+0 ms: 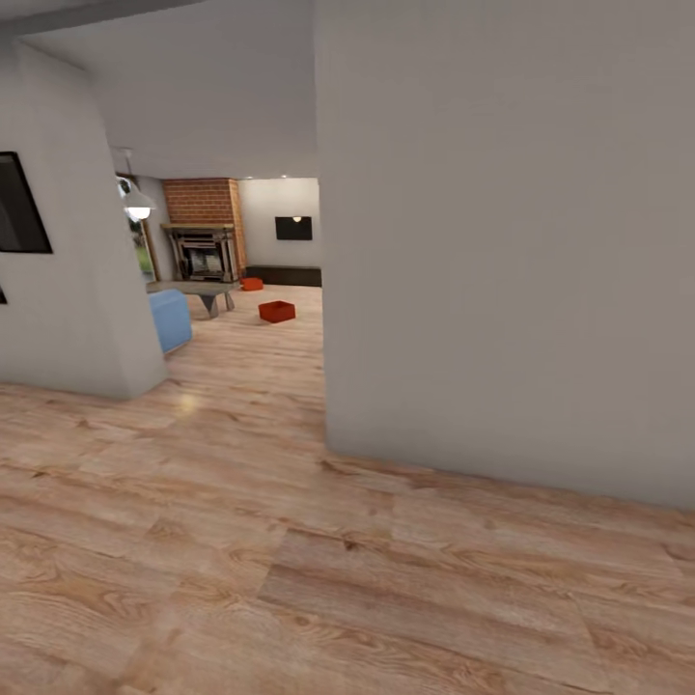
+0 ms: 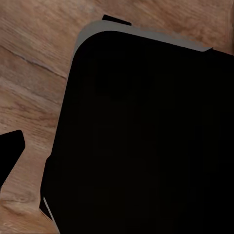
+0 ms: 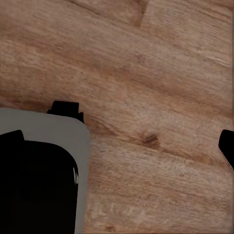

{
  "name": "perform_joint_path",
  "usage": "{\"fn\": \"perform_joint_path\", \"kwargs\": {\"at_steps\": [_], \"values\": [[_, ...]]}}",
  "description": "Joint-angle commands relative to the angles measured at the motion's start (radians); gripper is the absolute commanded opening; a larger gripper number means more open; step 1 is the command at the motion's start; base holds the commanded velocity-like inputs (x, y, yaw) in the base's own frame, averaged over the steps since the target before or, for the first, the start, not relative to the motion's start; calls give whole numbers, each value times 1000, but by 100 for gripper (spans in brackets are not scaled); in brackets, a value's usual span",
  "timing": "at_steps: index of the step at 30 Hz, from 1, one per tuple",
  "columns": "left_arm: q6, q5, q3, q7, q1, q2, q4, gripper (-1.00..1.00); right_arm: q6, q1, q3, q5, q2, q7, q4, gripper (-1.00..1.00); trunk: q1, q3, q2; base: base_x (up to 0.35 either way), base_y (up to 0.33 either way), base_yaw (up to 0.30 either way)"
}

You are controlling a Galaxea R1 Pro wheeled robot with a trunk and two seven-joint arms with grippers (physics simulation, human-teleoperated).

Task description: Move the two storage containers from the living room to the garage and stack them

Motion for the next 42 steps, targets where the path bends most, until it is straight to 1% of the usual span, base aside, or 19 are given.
{"fn": "perform_joint_path", "kwargs": {"at_steps": [1,4,8,42], "values": [[-2,3,2,1,0,0,0,100,-6,-1,8,-10,1,0,3,100,1,-1,0,324,0,0],[-2,3,2,1,0,0,0,100,-7,-1,8,-10,0,0,3,100,1,-1,0,324,0,28],[-1,0,2,1,0,-1,0,100,-7,-1,10,-10,0,1,3,100,1,-3,0,324,0,197],[-9,2,4,1,0,-1,0,100,-9,-1,9,-11,-2,0,3,100,1,-22,0,324,0,258]]}}
